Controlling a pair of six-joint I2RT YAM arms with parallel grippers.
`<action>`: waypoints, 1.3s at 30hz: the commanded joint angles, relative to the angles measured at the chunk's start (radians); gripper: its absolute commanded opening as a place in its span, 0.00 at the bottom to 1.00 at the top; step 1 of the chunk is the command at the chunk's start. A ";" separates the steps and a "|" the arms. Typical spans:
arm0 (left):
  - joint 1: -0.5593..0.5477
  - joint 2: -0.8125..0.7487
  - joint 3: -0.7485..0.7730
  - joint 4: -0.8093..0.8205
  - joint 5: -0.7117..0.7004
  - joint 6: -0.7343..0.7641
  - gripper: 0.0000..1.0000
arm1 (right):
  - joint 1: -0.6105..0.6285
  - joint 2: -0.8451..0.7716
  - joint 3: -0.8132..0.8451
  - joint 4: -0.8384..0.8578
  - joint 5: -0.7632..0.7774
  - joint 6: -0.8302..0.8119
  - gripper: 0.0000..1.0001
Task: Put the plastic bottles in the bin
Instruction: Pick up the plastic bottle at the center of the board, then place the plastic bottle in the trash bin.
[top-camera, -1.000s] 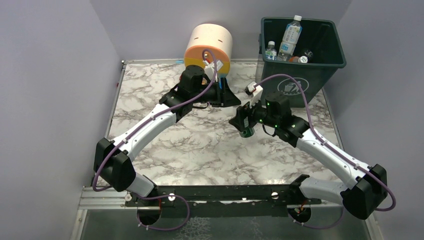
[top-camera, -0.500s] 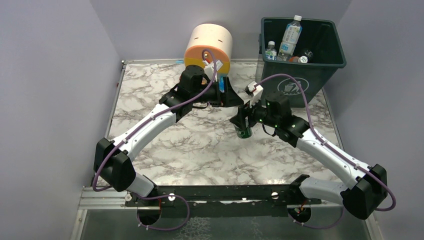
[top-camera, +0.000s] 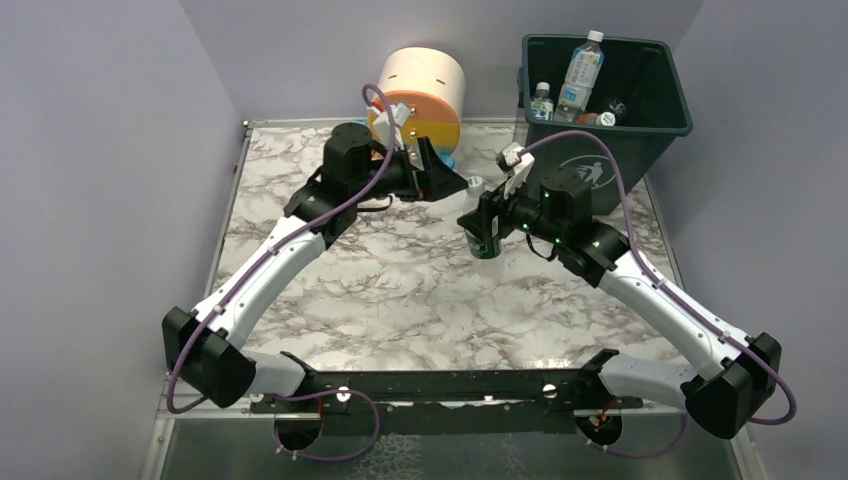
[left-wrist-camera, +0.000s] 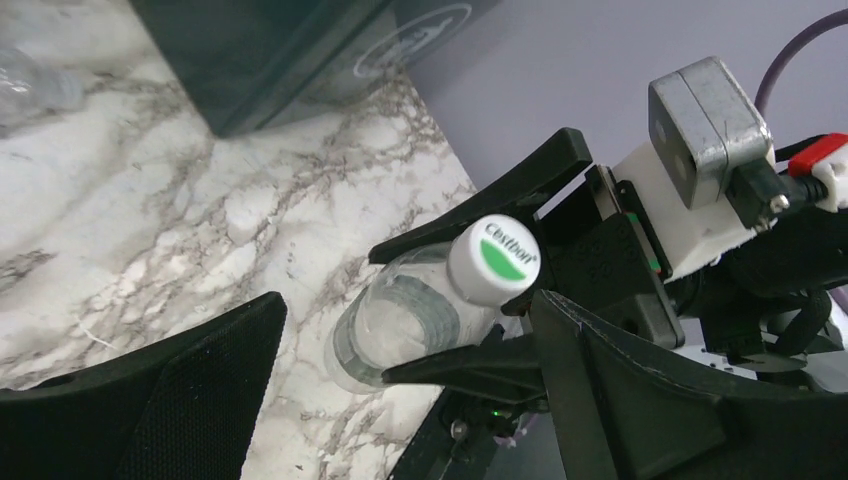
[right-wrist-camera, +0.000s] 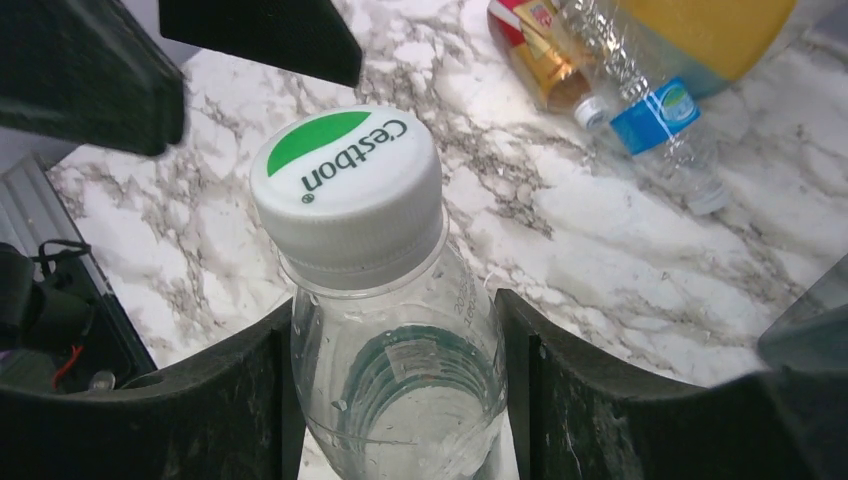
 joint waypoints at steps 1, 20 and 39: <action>0.037 -0.120 -0.044 0.011 -0.056 0.024 0.99 | 0.006 0.020 0.082 -0.014 0.040 -0.009 0.59; 0.070 -0.273 -0.217 -0.006 -0.039 0.030 0.99 | -0.063 0.311 0.659 -0.181 0.173 -0.096 0.60; 0.072 -0.305 -0.290 0.003 -0.008 0.017 0.99 | -0.372 0.406 0.993 -0.109 0.081 -0.015 0.61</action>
